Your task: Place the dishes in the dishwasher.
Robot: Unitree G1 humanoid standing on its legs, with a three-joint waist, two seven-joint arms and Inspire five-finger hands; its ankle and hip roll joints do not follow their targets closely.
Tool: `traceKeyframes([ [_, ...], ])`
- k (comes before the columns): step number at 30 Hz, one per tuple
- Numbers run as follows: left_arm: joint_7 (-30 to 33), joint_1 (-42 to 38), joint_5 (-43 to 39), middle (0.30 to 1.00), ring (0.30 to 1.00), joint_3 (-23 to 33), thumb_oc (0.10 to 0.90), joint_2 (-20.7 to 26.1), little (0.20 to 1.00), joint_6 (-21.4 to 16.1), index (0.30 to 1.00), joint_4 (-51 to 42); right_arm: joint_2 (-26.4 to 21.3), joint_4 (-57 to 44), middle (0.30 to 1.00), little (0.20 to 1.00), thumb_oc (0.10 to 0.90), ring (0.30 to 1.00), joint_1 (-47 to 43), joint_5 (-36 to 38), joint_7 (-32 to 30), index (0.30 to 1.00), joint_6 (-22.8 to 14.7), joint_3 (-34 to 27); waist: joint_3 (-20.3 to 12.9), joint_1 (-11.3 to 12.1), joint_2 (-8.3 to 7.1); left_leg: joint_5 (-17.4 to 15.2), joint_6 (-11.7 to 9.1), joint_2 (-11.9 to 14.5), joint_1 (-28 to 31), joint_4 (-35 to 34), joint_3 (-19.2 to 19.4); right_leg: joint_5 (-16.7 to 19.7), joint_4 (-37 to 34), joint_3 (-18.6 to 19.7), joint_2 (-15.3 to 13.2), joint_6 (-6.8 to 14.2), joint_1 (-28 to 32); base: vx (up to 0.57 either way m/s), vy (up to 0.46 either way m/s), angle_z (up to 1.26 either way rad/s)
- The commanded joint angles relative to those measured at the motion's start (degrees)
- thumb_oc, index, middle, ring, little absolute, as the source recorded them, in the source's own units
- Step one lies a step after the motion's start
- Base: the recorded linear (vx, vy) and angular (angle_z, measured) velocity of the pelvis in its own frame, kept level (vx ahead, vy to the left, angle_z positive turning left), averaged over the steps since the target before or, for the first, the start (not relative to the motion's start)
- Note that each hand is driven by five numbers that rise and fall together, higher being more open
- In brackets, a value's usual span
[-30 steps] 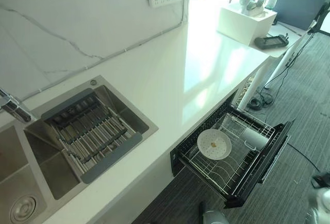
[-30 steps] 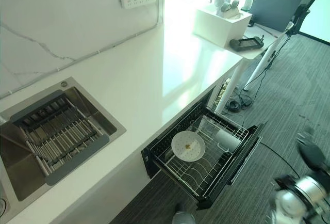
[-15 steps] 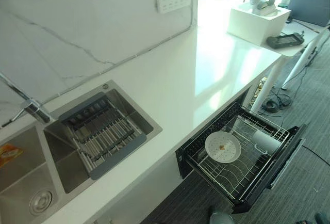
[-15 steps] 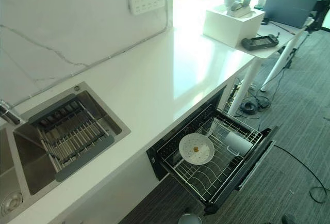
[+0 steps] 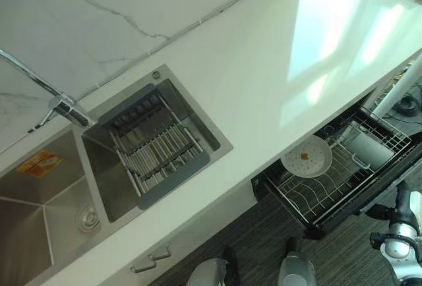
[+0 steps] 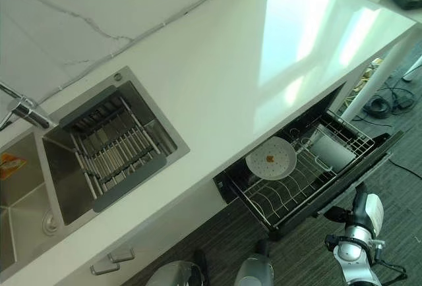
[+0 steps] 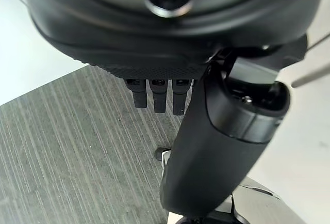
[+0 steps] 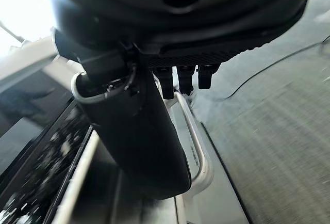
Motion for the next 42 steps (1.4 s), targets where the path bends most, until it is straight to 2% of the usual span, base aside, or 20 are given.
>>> traceKeyframes([
  [1, -1.3, 0.0, 1.0, 0.900, 0.900, 0.9, 0.800, 2.0, 0.900, -2.0, 0.900, -0.9, -1.3, -3.7, 0.900, 0.900, 0.800, 0.900, -12.1, -4.9, 2.9, 0.900, -5.1, 6.7, -0.8, 5.4, -1.15, -2.4, -0.9, -0.3, -4.4, 1.5, -6.1, -8.7, 3.5, 0.0, 1.6, -1.0, 2.0, -0.02, 0.075, 0.41],
  [6, -2.0, -1.0, 1.0, 0.900, 0.900, 0.2, 0.800, 2.9, 0.900, -3.0, 0.900, -1.4, -2.1, -4.1, 0.900, 0.900, 0.800, 0.900, -16.4, -4.6, 2.7, 0.900, -5.6, 8.6, 0.2, 7.4, -1.09, -1.6, -1.0, -0.4, -6.4, 1.5, -7.6, -8.8, 4.1, -0.8, 1.5, -1.0, 0.9, -0.03, 0.023, 0.31],
  [10, -2.1, -1.5, 1.0, 0.900, 0.900, 0.1, 0.800, 3.7, 0.900, -3.8, 0.900, -1.7, -2.6, -4.8, 0.900, 0.900, 0.800, 0.900, -21.1, -5.0, 3.7, 0.900, -6.4, 10.5, 1.0, 9.6, -1.81, -1.0, -1.0, -0.7, -7.2, 1.5, -9.0, -9.4, 5.4, -1.8, 1.2, -1.2, 0.9, 0.01, 0.012, 0.27],
  [17, -2.6, -1.3, 1.8, 0.900, 0.900, -0.1, 0.800, 4.7, 0.900, -4.7, 0.900, -2.4, -2.9, -5.0, 0.900, 0.900, 0.800, 0.900, -29.4, -6.5, 6.8, 0.900, -5.7, 13.9, 0.8, 13.1, -2.55, -0.2, -1.3, -0.8, -7.3, 1.5, -10.8, -9.3, 5.3, -4.4, 1.0, -1.2, 2.7, 0.05, 0.011, 0.18],
  [19, -2.1, -1.3, 2.1, 0.900, 0.900, -0.2, 0.800, 5.2, 0.900, -4.8, 0.900, -2.5, -3.6, -4.3, 0.900, 0.900, 0.800, 0.900, -33.8, -10.1, 8.3, 0.900, -5.7, 16.3, 0.5, 14.6, -2.72, 0.2, -1.6, -0.7, -7.4, 1.5, -11.4, -9.3, 5.2, -5.6, 0.9, -1.2, 3.7, 0.05, 0.008, 0.07],
  [22, -2.5, -1.4, 2.1, 0.900, 0.900, 0.1, 0.800, 6.0, 0.900, -5.6, 0.900, -2.6, -4.0, -4.2, 0.900, 0.900, 0.800, 0.900, -37.8, -9.3, 9.1, 0.900, -4.2, 19.0, 0.4, 16.0, -3.05, 0.5, -1.8, -0.5, -7.6, 1.5, -11.8, -9.2, 4.7, -6.8, 1.0, -1.2, 4.7, 0.02, -0.019, 0.23],
  [26, -6.4, -1.6, -4.9, 0.900, 0.900, 1.9, 0.800, 6.1, 0.900, -3.4, 0.900, -3.3, -1.7, -3.3, 0.900, 0.900, 0.800, 0.900, -39.2, -5.7, 9.6, 0.900, -2.4, 19.9, -0.2, 17.6, -4.20, 0.7, -2.0, 0.2, -7.8, 1.5, -12.4, -8.5, 2.4, -8.6, 1.8, -0.8, 6.9, 0.01, -0.068, 0.23],
  [28, -7.2, -1.2, -3.0, 0.900, 0.900, 2.5, 0.800, 5.6, 0.900, -4.8, 0.900, -4.1, 2.5, -3.7, 0.900, 0.900, 0.800, 0.900, -34.1, -4.2, 9.7, 0.900, -0.2, 19.6, -0.9, 18.2, -5.70, 0.8, -2.3, 0.8, -8.0, 1.5, -11.9, -8.9, 2.4, -9.2, 1.7, -0.6, 7.5, 0.00, -0.113, 0.14],
  [29, -4.2, -1.3, -1.6, 0.900, 0.900, 2.6, 0.800, 5.0, 0.900, -7.9, 0.900, -4.6, 5.6, -4.1, 0.900, 0.900, 0.800, 0.900, -28.9, -4.0, 9.1, 0.900, 0.8, 19.5, -1.3, 17.9, -6.12, 0.8, -2.5, 1.4, -8.1, 1.5, -11.4, -9.1, 2.4, -9.3, 1.6, -0.5, 7.7, -0.02, -0.053, 0.04],
  [30, -2.4, -1.4, -1.1, 0.900, 0.900, 3.0, 0.800, 5.0, 0.900, -8.5, 0.900, -4.9, 6.8, -4.3, 0.900, 0.900, 0.800, 0.900, -25.6, -4.1, 8.8, 0.900, 1.1, 19.2, -1.6, 17.6, -6.29, 0.6, -2.5, 1.6, -8.0, 1.5, -11.1, -9.2, 2.4, -9.3, 1.5, -0.4, 7.8, -0.04, -0.041, 0.05],
  [31, 1.4, -1.4, 3.9, 0.900, 0.900, 4.1, 0.800, 5.2, 0.900, -10.2, 0.900, -5.5, 8.3, -4.2, 0.900, 0.900, 0.800, 0.900, -19.7, -3.4, 8.7, 0.900, 0.5, 18.4, -2.2, 17.0, -6.54, 0.3, -2.5, 2.0, -7.9, 1.5, -10.6, -9.3, 2.4, -9.1, 1.4, -0.1, 7.8, -0.05, -0.031, 0.05],
  [33, 9.1, -1.8, 20.5, 0.900, 0.900, 3.9, 0.800, 7.3, 0.900, -12.7, 0.900, -6.6, 10.1, -2.6, 0.900, 0.900, 0.800, 0.900, -12.3, -2.8, 9.4, 0.900, -0.4, 16.9, -3.0, 15.2, -6.83, -0.1, -2.6, 2.7, -7.3, 1.5, -9.6, -9.3, 2.4, -8.2, 1.4, 0.1, 7.3, -0.06, -0.013, 0.11],
  [35, 13.2, -2.4, 26.7, 0.900, 0.900, 2.7, 0.800, 9.9, 0.900, -10.8, 0.900, -7.6, 10.0, -0.6, 0.900, 0.900, 0.800, 0.900, -8.1, -3.1, 11.6, 0.900, -1.4, 15.6, -3.5, 13.2, -6.61, -0.7, -2.6, 3.1, -6.5, 1.5, -8.5, -9.3, 2.4, -7.0, 1.4, 0.3, 6.7, -0.08, 0.057, 0.04],
  [36, 14.7, -3.0, 27.7, 0.900, 0.900, 2.4, 0.800, 11.5, 0.900, -8.9, 0.900, -7.7, 9.4, 0.6, 0.900, 0.900, 0.800, 0.900, -6.1, -2.7, 12.8, 0.900, -1.9, 14.6, -3.8, 11.8, -6.42, -1.1, -2.6, 3.3, -6.0, 1.5, -7.9, -9.3, 2.4, -6.0, 1.3, 0.6, 6.3, -0.07, 0.062, -0.24],
  [37, 14.9, -3.1, 27.7, 0.900, 0.900, 2.4, 0.800, 11.7, 0.900, -8.7, 0.900, -7.7, 9.3, 0.7, 0.900, 0.900, 0.800, 0.900, -5.9, -2.8, 12.9, 0.900, -1.9, 14.5, -3.9, 11.7, -6.40, -1.1, -2.6, 3.3, -5.9, 1.5, -7.8, -9.3, 2.4, -5.9, 1.3, 0.6, 6.3, -0.08, 0.064, -0.47],
  [39, 17.2, -4.8, 29.2, 0.900, 0.900, 2.4, 0.800, 14.3, 0.900, -6.0, 0.900, -7.2, 8.7, 2.5, 0.900, 0.900, 0.800, 0.900, -2.7, -2.0, 13.9, 0.900, -2.5, 12.1, -4.8, 8.9, -6.26, -1.8, -2.5, 3.5, -5.2, 1.5, -6.5, -9.0, 2.4, -4.2, 1.2, 1.0, 5.3, -0.08, 0.048, -0.46],
  [42, 16.5, -6.2, 27.9, 0.900, 0.900, 2.7, 0.800, 15.7, 0.900, -6.4, 0.900, -6.7, 8.7, 4.5, 0.900, 0.900, 0.800, 0.900, -0.3, -2.1, 14.6, 0.900, -3.5, 9.3, -5.5, 6.6, -6.35, -2.7, -2.4, 3.8, -4.2, 1.5, -4.9, -8.9, 2.4, -2.5, 1.0, 1.6, 4.8, -0.09, 0.022, -0.38],
])
